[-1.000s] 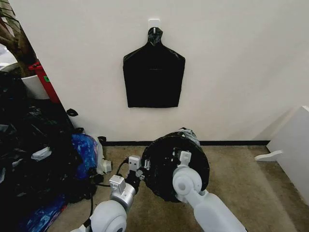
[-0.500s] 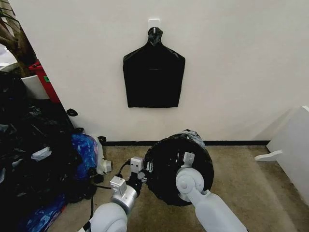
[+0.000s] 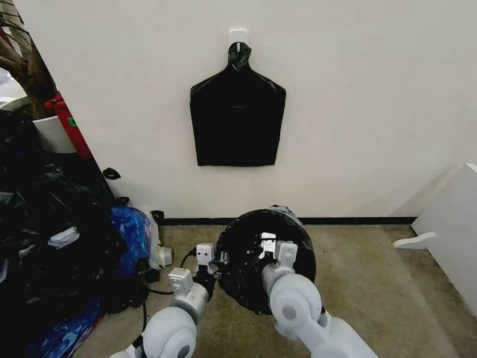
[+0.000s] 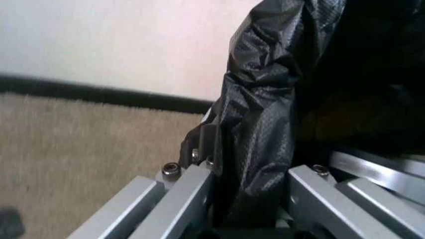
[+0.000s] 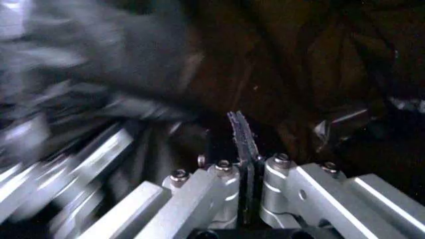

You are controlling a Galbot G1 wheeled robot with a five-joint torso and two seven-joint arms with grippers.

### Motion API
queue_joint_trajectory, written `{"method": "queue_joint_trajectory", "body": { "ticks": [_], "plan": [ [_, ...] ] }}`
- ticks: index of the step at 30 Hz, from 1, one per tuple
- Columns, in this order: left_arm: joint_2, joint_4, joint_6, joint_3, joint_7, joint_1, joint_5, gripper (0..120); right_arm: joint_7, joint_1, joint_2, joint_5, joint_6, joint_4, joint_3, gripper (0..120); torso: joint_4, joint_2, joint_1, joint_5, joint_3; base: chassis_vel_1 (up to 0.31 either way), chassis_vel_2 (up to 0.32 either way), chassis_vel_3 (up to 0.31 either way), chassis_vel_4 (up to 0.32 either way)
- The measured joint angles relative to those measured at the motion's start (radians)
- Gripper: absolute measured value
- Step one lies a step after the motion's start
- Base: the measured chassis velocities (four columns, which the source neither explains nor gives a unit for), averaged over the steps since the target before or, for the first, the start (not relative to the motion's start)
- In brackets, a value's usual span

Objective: Place the garbage bag over the trash bin.

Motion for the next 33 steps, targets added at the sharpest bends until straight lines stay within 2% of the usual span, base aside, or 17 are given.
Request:
{"method": "queue_joint_trajectory", "body": {
  "ticks": [6, 10, 11, 13, 16, 17, 19, 21, 22, 24, 25, 27, 30, 33],
  "plan": [
    [-0.009, 0.005, 0.027, -0.015, -0.059, -0.026, -0.102, 0, -0.064, -0.066, -0.039, -0.02, -0.014, 0.118, 0.021, 0, 0.0, 0.0, 0.0, 0.0001, 0.0, 0.0, 0.0, 0.0, 0.0],
    [-0.006, 0.005, 0.083, -0.025, -0.129, -0.041, -0.195, 0, -0.289, -0.162, -0.091, -0.161, 0.015, 0.245, 0.159, 0, -0.0002, 0.0, 0.0, 0.0001, 0.0, 0.0, 0.0, 0.0, 0.0],
    [-0.006, 0.005, 0.083, -0.025, -0.129, -0.041, -0.195, 0, -0.289, -0.162, -0.091, -0.161, 0.015, 0.245, 0.159, 0, -0.0002, 0.0, 0.0, 0.0001, 0.0, 0.0, 0.0, 0.0, 0.0],
    [-0.003, 0.005, 0.117, -0.033, -0.16, -0.043, -0.225, 0, -0.394, -0.199, -0.108, -0.244, 0.05, 0.271, 0.249, 1, -0.0003, 0.0, 0.0, 0.0002, 0.0, 0.0, 0.0, 0.0, 0.0],
    [0.002, -0.002, 0.157, -0.066, -0.182, -0.023, -0.244, 0, -0.529, -0.216, -0.125, -0.303, 0.101, 0.283, 0.373, 12, -0.0005, 0.0, 0.0, 0.0001, 0.0, 0.0, 0.0, 0.0, 0.0],
    [0.004, -0.01, 0.174, -0.088, -0.202, -0.008, -0.263, 0, -0.579, -0.211, -0.137, -0.327, 0.154, 0.27, 0.412, 19, 0.0, 0.0, 0.0, 0.0003, 0.0, 0.0, 0.0, 0.0, 0.0],
    [0.004, -0.015, 0.183, -0.098, -0.218, -0.003, -0.282, 0, -0.605, -0.21, -0.143, -0.342, 0.187, 0.255, 0.43, 22, 0.0004, 0.0, 0.0, 0.0001, 0.0, 0.0, 0.0, 0.0, 0.0],
    [0.004, -0.027, 0.208, -0.112, -0.26, 0.0, -0.343, 0, -0.668, -0.219, -0.147, -0.38, 0.258, 0.211, 0.469, 30, 0.0003, 0.0, 0.0, 0.0003, 0.0, 0.0, 0.0, 0.0, 0.0],
    [0.002, -0.03, 0.223, -0.112, -0.287, -0.005, -0.381, 0, -0.727, -0.242, -0.139, -0.423, 0.32, 0.171, 0.512, 36, 0.0005, 0.0, 0.0, 0.0004, 0.0, 0.0, 0.0, 0.0, 0.0],
    [0.0, -0.028, 0.238, -0.106, -0.313, -0.026, -0.421, 0, -0.8, -0.297, -0.115, -0.477, 0.38, 0.14, 0.574, 43, -0.0001, 0.0, 0.0, 0.0003, 0.0, 0.0, 0.0, 0.0, 0.0],
    [-0.001, -0.026, 0.242, -0.105, -0.324, -0.035, -0.44, 0, -0.819, -0.322, -0.105, -0.492, 0.399, 0.133, 0.596, 49, -0.0004, 0.0, 0.0, 0.0004, 0.0, 0.0, 0.0, 0.0, 0.0],
    [-0.002, -0.025, 0.248, -0.104, -0.338, -0.043, -0.46, 0, -0.83, -0.344, -0.096, -0.503, 0.414, 0.127, 0.612, 51, -0.0005, 0.0, 0.0, 0.0002, 0.0, 0.0, 0.0, 0.0, 0.0],
    [0.003, -0.025, 0.278, -0.106, -0.379, -0.057, -0.519, 0, -0.857, -0.421, -0.053, -0.525, 0.48, 0.085, 0.671, 66, -0.0005, 0.0, 0.0, 0.0002, 0.0, 0.0, 0.0, 0.0, 0.0],
    [0.01, -0.025, 0.304, -0.105, -0.405, -0.067, -0.544, 0, -0.873, -0.462, -0.017, -0.548, 0.537, 0.044, 0.704, 74, 0.0002, 0.0, 0.0, 0.0004, 0.0, 0.0, 0.0, 0.0, 0.0]
  ]
}}
